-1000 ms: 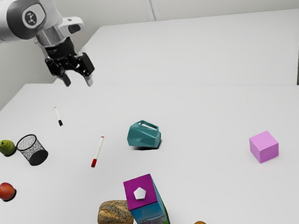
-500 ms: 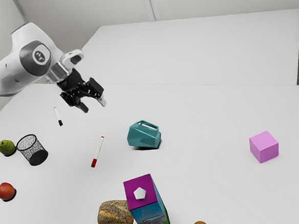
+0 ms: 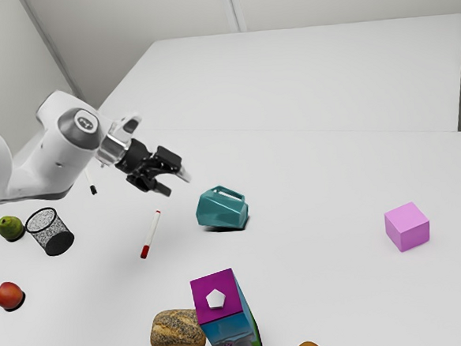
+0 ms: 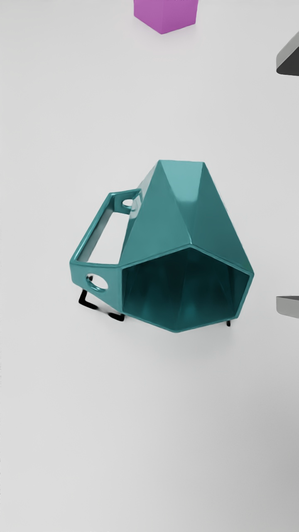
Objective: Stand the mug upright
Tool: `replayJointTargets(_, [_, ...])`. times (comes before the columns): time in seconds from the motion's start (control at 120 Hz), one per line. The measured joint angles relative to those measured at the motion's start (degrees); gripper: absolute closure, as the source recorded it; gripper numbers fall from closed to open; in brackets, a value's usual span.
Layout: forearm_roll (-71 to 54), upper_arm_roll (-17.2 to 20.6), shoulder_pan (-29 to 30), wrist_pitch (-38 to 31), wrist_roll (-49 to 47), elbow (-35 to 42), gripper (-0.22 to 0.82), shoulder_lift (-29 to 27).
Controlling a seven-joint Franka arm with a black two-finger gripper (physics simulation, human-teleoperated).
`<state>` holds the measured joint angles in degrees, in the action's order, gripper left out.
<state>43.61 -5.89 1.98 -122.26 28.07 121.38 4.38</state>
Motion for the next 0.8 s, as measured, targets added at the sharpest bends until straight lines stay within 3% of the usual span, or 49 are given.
replayJointTargets(0.8, [28.9,0.6,0.5,-1.3,27.4,3.3,0.03,8.7])
